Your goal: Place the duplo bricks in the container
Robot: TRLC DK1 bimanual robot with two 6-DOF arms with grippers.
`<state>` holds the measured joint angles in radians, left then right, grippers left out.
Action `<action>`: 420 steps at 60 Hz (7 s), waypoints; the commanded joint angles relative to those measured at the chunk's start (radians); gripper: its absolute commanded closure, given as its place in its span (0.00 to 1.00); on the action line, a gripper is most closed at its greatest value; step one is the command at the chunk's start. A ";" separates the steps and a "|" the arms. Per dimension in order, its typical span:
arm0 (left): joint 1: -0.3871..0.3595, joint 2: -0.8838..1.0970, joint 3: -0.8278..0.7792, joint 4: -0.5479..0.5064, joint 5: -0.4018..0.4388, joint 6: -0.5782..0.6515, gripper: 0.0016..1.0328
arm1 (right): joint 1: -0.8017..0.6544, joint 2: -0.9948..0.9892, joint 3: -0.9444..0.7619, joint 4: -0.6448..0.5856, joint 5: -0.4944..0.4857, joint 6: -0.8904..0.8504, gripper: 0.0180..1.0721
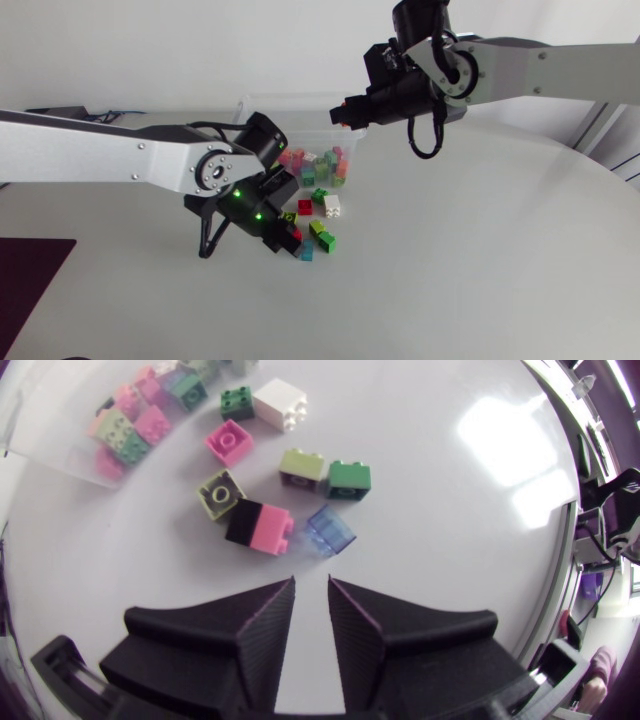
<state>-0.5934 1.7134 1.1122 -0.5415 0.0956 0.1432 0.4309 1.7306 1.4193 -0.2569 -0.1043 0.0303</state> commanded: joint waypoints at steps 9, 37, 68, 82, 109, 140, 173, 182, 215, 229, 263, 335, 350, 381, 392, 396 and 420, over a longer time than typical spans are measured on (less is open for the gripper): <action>0.049 -0.098 0.001 -0.008 0.003 0.021 0.74 | 0.008 0.073 0.075 0.036 0.006 0.028 0.70; 0.101 -0.100 0.046 0.012 0.021 0.021 0.70 | -0.003 0.219 0.201 0.091 0.026 0.020 0.70; 0.029 -0.103 -0.066 0.031 0.110 0.248 0.23 | -0.032 0.222 0.231 0.064 0.026 -0.007 0.04; -0.045 -0.009 -0.049 0.031 0.139 0.423 0.23 | -0.106 0.037 0.033 0.070 -0.060 -0.035 0.04; -0.011 0.253 0.192 -0.127 0.158 0.657 0.23 | -0.225 -0.316 -0.338 0.067 -0.196 -0.118 0.04; 0.007 0.356 0.291 -0.118 0.161 0.679 0.23 | -0.222 -0.427 -0.485 0.061 -0.235 -0.145 0.04; -0.017 0.440 0.420 -0.255 0.104 0.253 0.42 | -0.233 -0.510 -0.527 0.042 -0.236 -0.147 0.05; -0.039 0.445 0.405 -0.233 0.084 0.177 0.51 | -0.233 -0.533 -0.548 0.042 -0.236 -0.147 0.05; -0.048 0.344 0.279 -0.207 0.055 0.134 0.82 | -0.190 -0.563 -0.603 0.041 -0.222 -0.138 0.05; -0.036 0.100 0.181 -0.207 0.055 0.148 0.82 | -0.044 -0.447 -0.620 0.030 -0.117 -0.144 0.05; 0.118 -0.120 0.247 -0.084 0.062 0.119 0.82 | 0.158 0.020 -0.372 -0.076 -0.003 -0.168 0.08; 0.290 0.187 0.574 0.264 0.115 -0.083 0.81 | 0.232 0.253 -0.217 -0.137 0.104 -0.175 0.71; 0.307 0.242 0.594 0.347 0.075 -0.119 0.63 | 0.226 0.156 -0.290 -0.134 0.098 -0.181 0.71; 0.285 -0.040 0.334 0.298 0.069 0.002 0.21 | 0.134 -0.078 -0.284 -0.186 0.045 -0.205 0.71; 0.257 -0.104 0.230 0.117 0.084 0.164 0.21 | 0.085 -0.118 -0.214 -0.189 0.018 -0.188 0.71; 0.251 -0.107 0.205 0.069 0.089 0.191 0.21 | 0.074 -0.126 -0.189 -0.189 0.011 -0.171 0.71; 0.136 -0.029 0.097 -0.084 0.070 0.197 0.21 | 0.058 -0.155 -0.115 -0.182 0.002 -0.127 0.71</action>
<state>-0.4496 1.6268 1.2255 -0.6125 0.1745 0.3260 0.4953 1.5856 1.2774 -0.4381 -0.1013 -0.1181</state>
